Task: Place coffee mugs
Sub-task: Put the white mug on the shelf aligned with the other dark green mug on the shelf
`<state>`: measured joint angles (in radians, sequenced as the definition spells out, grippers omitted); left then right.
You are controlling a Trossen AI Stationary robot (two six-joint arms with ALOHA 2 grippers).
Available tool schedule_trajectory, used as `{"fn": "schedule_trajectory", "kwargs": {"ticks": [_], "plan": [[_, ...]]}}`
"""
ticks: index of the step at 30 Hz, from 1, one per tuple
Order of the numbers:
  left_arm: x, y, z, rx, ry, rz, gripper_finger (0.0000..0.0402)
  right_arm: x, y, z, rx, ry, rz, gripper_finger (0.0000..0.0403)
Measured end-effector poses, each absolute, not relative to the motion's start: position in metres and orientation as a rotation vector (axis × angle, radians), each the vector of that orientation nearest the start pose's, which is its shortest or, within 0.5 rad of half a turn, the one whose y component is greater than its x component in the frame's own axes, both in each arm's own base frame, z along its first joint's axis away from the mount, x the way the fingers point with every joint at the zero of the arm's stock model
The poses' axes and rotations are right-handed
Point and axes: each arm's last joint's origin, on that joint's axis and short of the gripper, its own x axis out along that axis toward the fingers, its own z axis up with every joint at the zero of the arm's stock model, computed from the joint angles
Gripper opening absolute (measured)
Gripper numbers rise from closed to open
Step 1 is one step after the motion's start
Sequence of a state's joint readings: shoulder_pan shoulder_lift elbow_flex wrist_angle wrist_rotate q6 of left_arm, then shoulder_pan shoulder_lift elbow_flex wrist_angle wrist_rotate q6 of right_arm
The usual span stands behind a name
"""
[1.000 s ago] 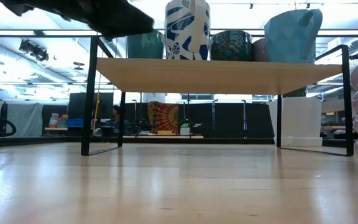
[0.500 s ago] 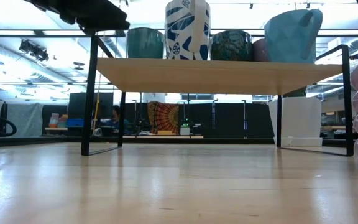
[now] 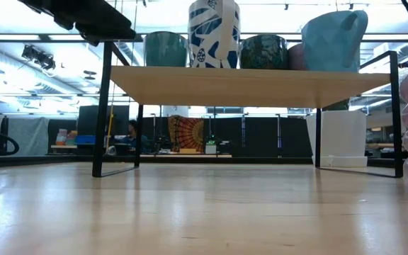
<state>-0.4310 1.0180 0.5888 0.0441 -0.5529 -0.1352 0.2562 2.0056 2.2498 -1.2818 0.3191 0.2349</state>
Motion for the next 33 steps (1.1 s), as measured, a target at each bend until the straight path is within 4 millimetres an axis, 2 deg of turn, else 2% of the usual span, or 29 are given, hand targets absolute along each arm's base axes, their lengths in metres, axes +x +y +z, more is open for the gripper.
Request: {"fn": "schedule_trajectory", "kwargs": {"ticks": [6, 10, 20, 33], "plan": [[0.201, -0.075, 0.245, 0.042, 0.340, 0.148, 0.0160, 0.396, 0.087, 0.372, -0.066, 1.007, -0.211, 0.0224], [0.201, -0.076, 0.245, 0.039, 0.341, 0.148, 0.0160, 0.395, 0.083, 0.371, -0.052, 1.021, -0.244, 0.0243], [0.201, -0.075, 0.245, 0.040, 0.340, 0.148, 0.0160, 0.400, 0.068, 0.359, 0.023, 1.079, -0.249, 0.0218], [0.201, -0.075, 0.245, 0.045, 0.342, 0.147, 0.0160, 0.391, 0.058, 0.355, 0.136, 1.203, -0.299, 0.0185]]}}
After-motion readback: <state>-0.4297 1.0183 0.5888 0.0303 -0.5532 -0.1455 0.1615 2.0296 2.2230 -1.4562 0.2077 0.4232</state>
